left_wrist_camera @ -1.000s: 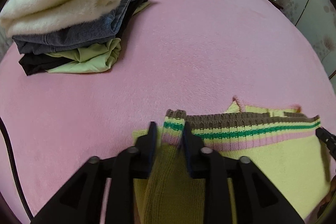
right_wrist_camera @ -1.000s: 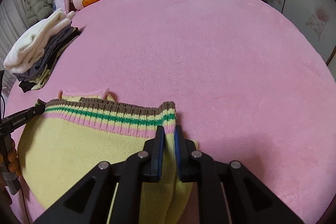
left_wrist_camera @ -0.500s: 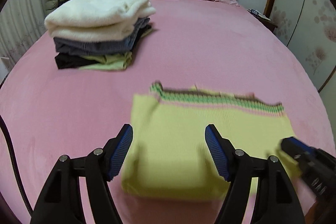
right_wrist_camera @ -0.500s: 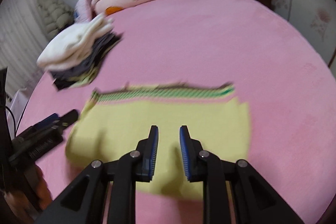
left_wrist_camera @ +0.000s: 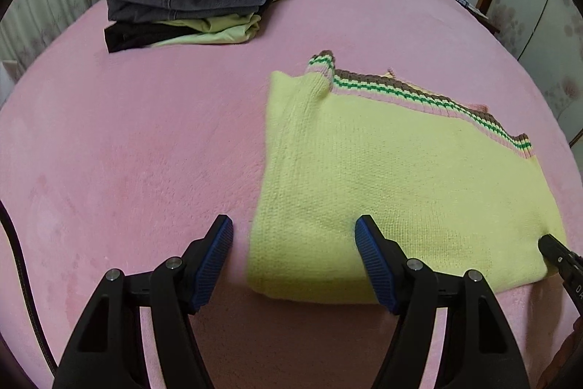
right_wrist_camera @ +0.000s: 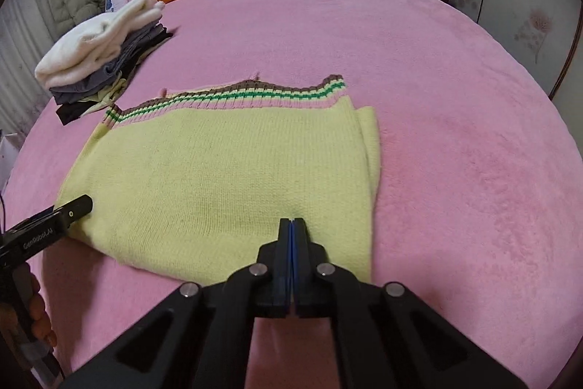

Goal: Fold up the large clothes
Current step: 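Move both open grippers to the side edges of the folded cardigan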

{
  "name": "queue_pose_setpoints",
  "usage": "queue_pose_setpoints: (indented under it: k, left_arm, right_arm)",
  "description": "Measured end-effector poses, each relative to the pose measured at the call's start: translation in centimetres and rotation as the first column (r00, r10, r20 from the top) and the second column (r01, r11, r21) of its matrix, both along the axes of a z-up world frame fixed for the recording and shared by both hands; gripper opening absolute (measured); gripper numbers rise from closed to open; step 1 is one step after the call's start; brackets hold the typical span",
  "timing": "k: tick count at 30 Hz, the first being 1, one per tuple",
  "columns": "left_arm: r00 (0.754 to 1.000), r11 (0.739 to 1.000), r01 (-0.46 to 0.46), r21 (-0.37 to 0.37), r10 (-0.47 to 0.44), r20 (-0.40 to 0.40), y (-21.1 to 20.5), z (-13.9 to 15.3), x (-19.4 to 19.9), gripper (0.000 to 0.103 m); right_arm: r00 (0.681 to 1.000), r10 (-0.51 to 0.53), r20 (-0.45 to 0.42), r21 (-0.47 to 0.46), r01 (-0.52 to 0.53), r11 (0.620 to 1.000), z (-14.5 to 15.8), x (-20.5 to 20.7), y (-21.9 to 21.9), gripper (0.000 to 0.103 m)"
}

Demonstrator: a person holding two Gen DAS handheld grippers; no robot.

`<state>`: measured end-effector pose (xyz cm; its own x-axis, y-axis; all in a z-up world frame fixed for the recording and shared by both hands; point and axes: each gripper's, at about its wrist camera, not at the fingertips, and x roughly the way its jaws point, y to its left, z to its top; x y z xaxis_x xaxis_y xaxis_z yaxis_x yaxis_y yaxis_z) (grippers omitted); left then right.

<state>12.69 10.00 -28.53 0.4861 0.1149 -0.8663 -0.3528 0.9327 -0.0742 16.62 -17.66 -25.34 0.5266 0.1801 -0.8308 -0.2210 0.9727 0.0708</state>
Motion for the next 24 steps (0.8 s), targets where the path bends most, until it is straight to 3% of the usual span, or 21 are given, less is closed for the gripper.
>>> queue_pose_setpoints:
  k: [8,15,18,20,24]
  left_arm:
    - [1.000,0.999,-0.021,-0.032,0.021,0.002,0.7,0.0,0.3,0.069]
    - [0.999,0.997,-0.027,-0.070,0.025,-0.033,1.3,3.4,0.2,0.070]
    - [0.999,0.994,-0.042,-0.101,0.040,-0.026,1.3,5.7,-0.7,0.077]
    - [0.999,0.995,-0.045,-0.093,0.043,-0.031,1.1,7.1,-1.2,0.079]
    - [0.999,0.996,-0.027,-0.088,0.024,-0.030,0.6,10.3,-2.3,0.080]
  right_arm:
    - [0.999,-0.044,-0.020,-0.007,0.044,0.999,-0.3,-0.1,0.3,0.000]
    - [0.996,-0.070,-0.063,0.047,0.073,0.996,2.5,-1.0,0.0,0.004]
    - [0.995,-0.079,-0.060,0.074,0.083,0.994,4.5,-1.9,-0.2,0.011]
    - [0.995,-0.076,-0.062,0.098,0.081,0.992,6.0,-2.6,-0.3,0.023]
    - [0.996,-0.066,-0.055,0.118,0.072,0.990,8.5,-3.6,-0.1,0.029]
